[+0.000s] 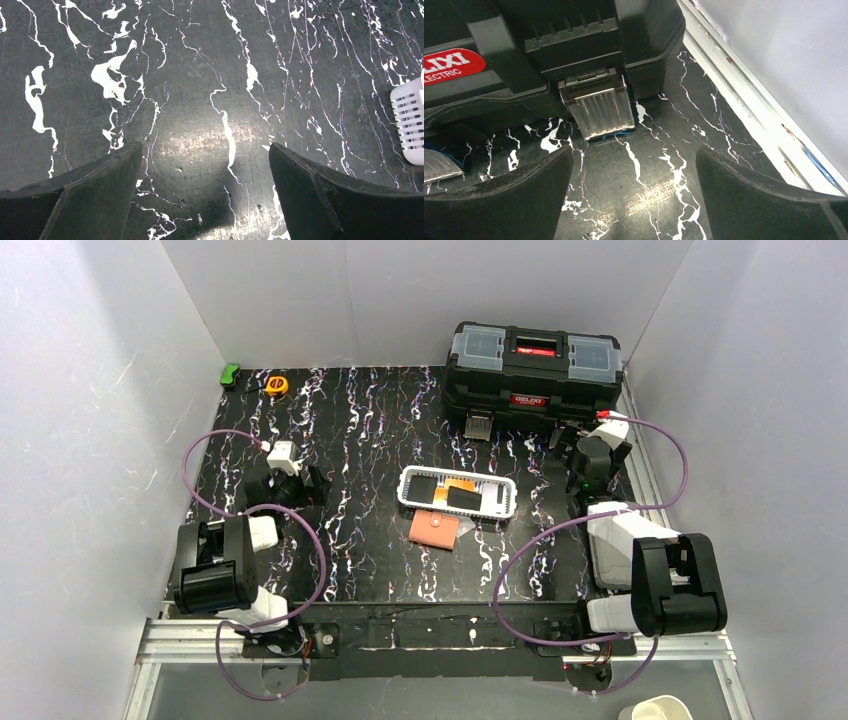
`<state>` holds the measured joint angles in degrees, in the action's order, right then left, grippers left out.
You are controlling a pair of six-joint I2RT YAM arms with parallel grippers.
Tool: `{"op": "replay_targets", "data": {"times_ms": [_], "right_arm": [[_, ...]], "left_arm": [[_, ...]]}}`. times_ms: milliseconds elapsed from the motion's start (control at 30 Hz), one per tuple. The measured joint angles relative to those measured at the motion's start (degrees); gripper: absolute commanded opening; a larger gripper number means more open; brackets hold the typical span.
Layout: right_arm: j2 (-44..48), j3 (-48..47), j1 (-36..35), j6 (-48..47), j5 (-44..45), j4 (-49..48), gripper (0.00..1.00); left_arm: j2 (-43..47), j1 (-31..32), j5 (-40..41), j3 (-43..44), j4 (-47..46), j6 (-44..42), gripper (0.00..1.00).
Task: Put the credit cards into the card holder
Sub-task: Reset both arms
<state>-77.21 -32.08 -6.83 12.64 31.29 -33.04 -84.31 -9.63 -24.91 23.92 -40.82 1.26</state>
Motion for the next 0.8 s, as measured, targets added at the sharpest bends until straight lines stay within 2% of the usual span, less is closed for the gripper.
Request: {"op": "replay_targets", "data": {"times_ms": [167,433,667,767,800], "right_arm": [[0.68,0.13,0.17,-1.49,-2.27,-0.31,0.98],[9.01,5.49,0.44,-5.38,-3.61,-0.2,0.98],[2.1,12.46,3.5,-6.8,-10.14,-6.62,0.98],[1.99,17.22,5.7,-6.19,-12.0,-12.13,0.98],[1.84,18.18,6.1,-6.21,-12.37,-13.46,0.98]], "left_arm": [[-0.76,0.0,0.0,-0.2,-2.64,0.76,0.98],[-0.76,2.23,1.79,-0.66,-4.81,0.35,0.98],[-0.72,3.5,3.52,-2.36,-6.97,-0.24,0.98],[-1.01,4.33,4.63,-8.48,-16.96,-1.53,0.98],[-0.98,4.83,4.63,-10.14,-17.38,-2.08,0.98]]}}
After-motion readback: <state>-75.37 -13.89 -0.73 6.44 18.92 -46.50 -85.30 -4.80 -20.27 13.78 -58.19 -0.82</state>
